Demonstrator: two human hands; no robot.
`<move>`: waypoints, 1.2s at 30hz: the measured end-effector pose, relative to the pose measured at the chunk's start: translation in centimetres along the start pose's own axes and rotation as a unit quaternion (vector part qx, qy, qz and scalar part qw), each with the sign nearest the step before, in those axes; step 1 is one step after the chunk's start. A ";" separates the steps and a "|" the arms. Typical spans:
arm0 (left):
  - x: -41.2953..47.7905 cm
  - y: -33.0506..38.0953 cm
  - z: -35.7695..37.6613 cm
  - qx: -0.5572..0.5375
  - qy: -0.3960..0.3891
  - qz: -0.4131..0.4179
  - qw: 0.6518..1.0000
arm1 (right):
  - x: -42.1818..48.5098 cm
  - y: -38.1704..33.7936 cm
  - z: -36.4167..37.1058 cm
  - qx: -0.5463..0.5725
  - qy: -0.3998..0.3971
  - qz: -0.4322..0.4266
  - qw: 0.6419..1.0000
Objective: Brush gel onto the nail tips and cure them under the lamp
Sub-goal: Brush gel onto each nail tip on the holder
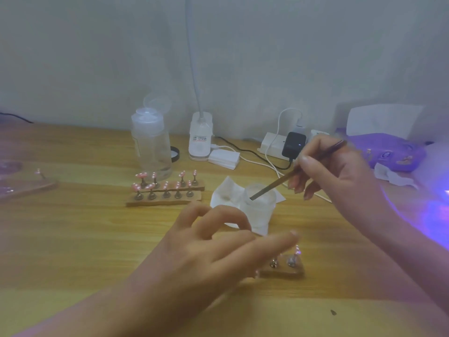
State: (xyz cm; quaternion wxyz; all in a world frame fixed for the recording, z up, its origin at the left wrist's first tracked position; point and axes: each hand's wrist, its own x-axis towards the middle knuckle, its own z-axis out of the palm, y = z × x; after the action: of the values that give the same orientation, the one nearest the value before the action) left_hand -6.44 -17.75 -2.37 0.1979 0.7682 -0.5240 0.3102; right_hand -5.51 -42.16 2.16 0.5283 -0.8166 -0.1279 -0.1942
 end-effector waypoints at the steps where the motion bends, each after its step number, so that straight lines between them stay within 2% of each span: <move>1: 0.1 0.0 -0.4 0.001 0.007 0.016 1.000 | 0.0 -0.1 0.2 -0.009 -0.010 0.000 1.000; 3: 0.8 -0.4 -1.5 -0.056 0.001 0.011 0.998 | -0.1 0.0 0.4 -0.032 -0.024 -0.003 0.999; 6: 2.6 -1.8 -3.3 -0.223 0.021 -0.081 0.971 | -0.3 0.1 0.6 -0.036 -0.039 0.001 0.999; 9: 4.2 -3.4 -3.6 -0.270 0.069 -0.129 0.951 | -0.1 0.2 0.4 -0.014 -0.042 0.013 0.999; 13: 5.4 -4.9 -1.6 -0.385 0.092 -0.196 0.897 | 0.2 0.3 -0.4 0.039 0.010 0.013 0.999; 19: 4.6 -5.6 1.7 -0.438 0.105 -0.263 0.853 | -0.8 2.1 -0.7 0.106 0.106 0.048 0.988; 27: 3.3 -5.6 2.8 -0.398 0.108 -0.260 0.873 | -1.6 3.6 0.1 0.248 0.156 0.135 0.947; 36: 2.5 -5.8 3.5 -0.407 0.091 -0.259 0.871 | -1.8 4.0 0.2 0.273 0.157 0.168 0.934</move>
State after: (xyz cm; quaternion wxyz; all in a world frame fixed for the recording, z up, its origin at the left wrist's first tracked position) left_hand 0.51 -19.50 -3.11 0.6130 0.6963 -0.3654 0.0759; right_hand -5.41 -43.57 -1.95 0.7688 -0.6099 0.0477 -0.1861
